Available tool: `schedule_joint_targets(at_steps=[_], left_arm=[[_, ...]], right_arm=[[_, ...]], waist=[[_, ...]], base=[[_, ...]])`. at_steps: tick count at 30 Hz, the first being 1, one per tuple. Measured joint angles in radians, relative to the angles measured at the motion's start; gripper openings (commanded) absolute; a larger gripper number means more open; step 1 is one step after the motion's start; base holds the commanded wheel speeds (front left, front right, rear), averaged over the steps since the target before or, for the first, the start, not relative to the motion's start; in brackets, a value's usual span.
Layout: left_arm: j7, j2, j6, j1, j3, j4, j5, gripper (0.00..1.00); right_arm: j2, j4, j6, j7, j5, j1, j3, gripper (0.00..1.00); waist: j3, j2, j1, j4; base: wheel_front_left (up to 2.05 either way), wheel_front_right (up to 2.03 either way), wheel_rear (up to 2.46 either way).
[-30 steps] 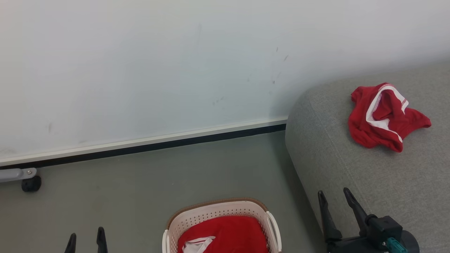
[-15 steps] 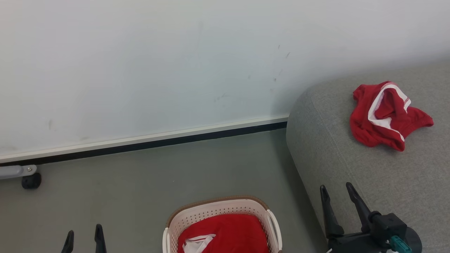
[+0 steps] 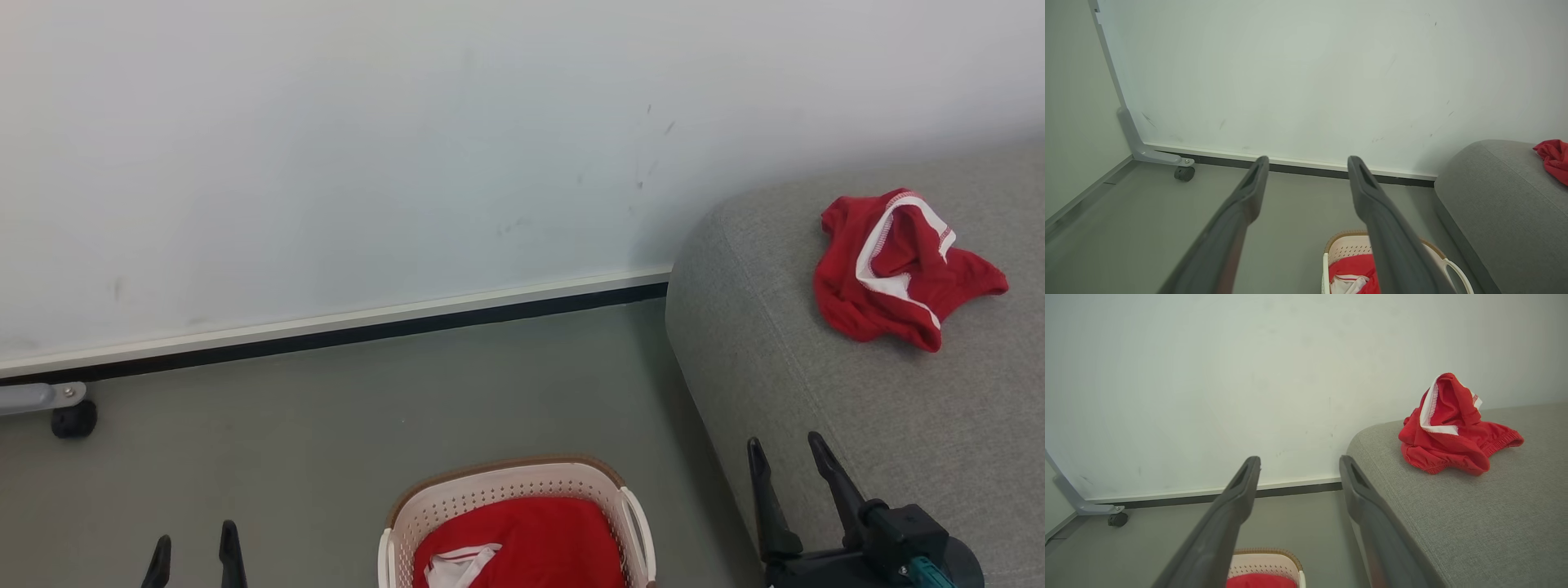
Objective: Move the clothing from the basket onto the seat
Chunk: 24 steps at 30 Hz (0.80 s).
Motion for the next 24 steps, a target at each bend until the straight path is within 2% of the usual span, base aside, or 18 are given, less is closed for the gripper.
schedule_joint_targets(at_steps=[15,24], left_arm=[[0.002,0.013,-0.013,-0.010,-0.045,-0.049,0.046,1.00],[0.056,0.022,-0.038,-0.159,-0.125,-0.052,0.099,1.00]], right_arm=[[-0.012,-0.074,-0.002,0.000,0.000,0.017,-0.023,1.00],[-0.020,-0.135,-0.010,-0.001,0.000,-0.041,-0.061,1.00]], waist=[[0.070,0.0000,0.0000,0.002],[0.182,0.0000,0.0001,-0.004]], base=[[0.00,0.00,0.00],[0.00,0.00,0.00]])
